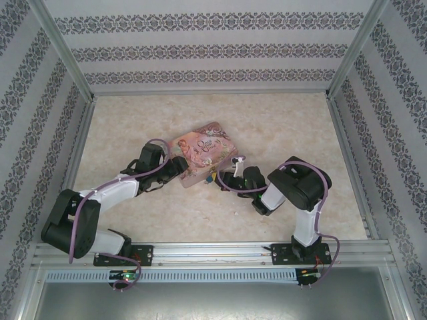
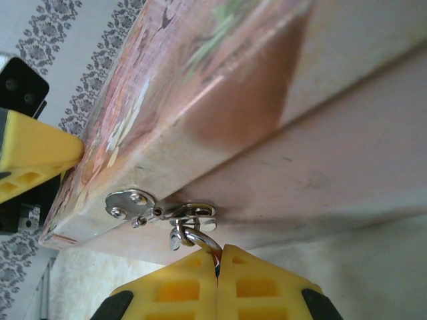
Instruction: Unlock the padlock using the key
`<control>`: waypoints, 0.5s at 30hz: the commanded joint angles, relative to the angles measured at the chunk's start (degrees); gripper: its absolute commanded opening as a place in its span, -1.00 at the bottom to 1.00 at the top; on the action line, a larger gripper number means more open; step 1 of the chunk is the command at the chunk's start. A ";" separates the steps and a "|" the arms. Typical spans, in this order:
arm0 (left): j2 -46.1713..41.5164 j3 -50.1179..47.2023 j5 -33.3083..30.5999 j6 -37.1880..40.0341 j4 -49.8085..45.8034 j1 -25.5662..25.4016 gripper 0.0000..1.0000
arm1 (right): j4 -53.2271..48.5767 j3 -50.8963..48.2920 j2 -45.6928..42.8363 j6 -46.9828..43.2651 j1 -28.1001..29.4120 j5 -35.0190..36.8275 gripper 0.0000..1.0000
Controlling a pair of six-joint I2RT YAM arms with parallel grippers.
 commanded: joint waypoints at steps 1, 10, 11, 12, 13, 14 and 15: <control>-0.16 -2.63 0.27 -0.39 -4.38 -1.28 0.31 | 4.19 1.13 -0.93 5.62 0.24 2.21 -1.00; -0.71 -3.40 0.11 -0.57 -3.96 -1.26 0.31 | 4.19 1.73 -1.15 11.66 -0.42 3.43 -1.00; -0.65 -3.39 0.11 -0.66 -3.88 -1.31 0.31 | 4.19 1.88 -1.06 12.32 -0.44 3.41 -1.00; -0.67 -3.39 0.04 -0.66 -3.79 -1.30 0.32 | 4.19 2.10 -1.00 12.83 -0.45 3.47 -1.00; -0.61 -3.39 0.02 -0.66 -3.71 -1.32 0.32 | 4.19 2.24 -0.89 13.28 -0.57 3.62 -1.00; -0.53 -3.32 0.02 -0.72 -3.63 -1.31 0.32 | 4.19 2.12 -0.82 13.89 -0.69 3.96 -1.00; -0.42 -3.31 0.02 -0.82 -3.48 -1.32 0.32 | 4.19 1.89 -0.78 14.58 -0.83 4.55 -1.00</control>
